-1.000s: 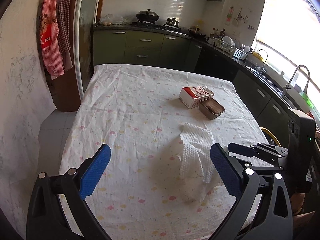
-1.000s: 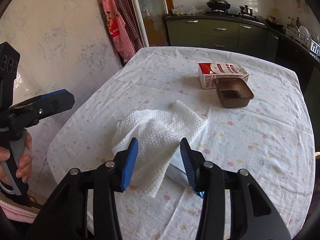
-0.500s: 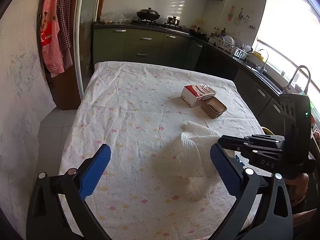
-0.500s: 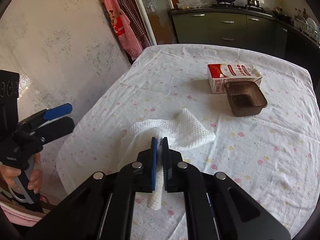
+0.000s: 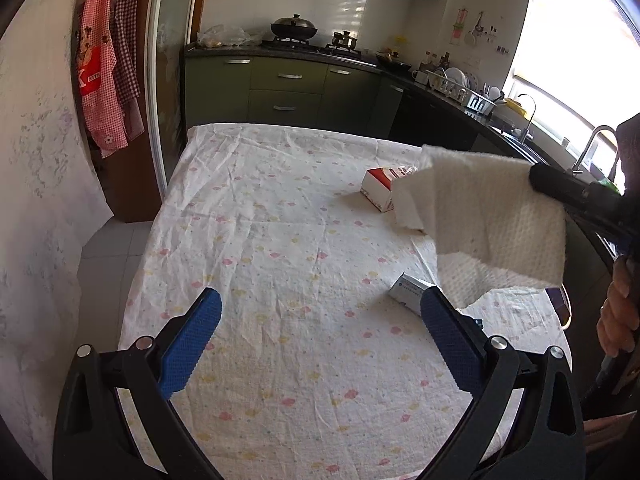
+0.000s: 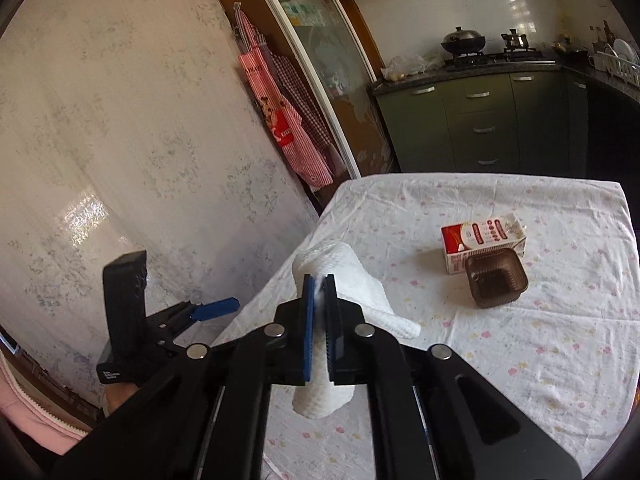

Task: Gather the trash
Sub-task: 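Carry the white tissue into the bin and open the right tool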

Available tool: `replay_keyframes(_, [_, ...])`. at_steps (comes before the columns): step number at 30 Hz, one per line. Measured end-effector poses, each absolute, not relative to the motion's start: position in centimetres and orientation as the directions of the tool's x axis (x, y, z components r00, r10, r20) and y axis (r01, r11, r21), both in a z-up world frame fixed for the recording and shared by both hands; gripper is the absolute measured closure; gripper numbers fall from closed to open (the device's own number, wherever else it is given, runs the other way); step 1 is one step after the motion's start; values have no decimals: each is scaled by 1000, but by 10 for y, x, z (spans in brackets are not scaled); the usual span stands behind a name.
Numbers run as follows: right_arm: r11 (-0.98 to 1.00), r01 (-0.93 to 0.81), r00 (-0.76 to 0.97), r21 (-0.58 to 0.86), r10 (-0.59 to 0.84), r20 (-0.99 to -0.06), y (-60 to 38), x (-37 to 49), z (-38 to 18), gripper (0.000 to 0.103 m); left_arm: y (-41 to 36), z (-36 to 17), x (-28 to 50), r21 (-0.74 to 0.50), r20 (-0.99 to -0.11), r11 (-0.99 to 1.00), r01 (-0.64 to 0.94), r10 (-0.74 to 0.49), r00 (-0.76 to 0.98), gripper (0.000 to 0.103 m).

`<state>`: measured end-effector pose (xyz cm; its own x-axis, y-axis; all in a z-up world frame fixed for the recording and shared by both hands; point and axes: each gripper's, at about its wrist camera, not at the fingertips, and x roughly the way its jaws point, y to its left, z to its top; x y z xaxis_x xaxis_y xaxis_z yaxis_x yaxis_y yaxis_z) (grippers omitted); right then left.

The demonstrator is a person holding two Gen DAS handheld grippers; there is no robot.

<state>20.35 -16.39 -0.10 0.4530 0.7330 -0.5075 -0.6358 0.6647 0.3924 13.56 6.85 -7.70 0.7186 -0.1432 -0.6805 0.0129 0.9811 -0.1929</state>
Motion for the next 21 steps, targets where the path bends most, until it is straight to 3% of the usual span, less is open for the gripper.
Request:
replay_keyframes(6, [713,-604,558,356,698,-449,-201,194,31,98,57,-75,135,-187,-680,981,48,-165,714,5])
replay_keyframes(10, [805,-499,667,323,594,-451,-251,190,36,98,44,-74,136,-178,-683,981,82,-183,707,5])
replay_keyframes(16, [939,-212,791,270,327,-518,-348,189,14,98,22,-82,145,-173,-703,978,119,-207,680,5])
replay_keyframes(21, [971,-11,779,241,159,-606,-418,200,-27,97,-4,-87,153,-164,-717,974,157,-227,659,5])
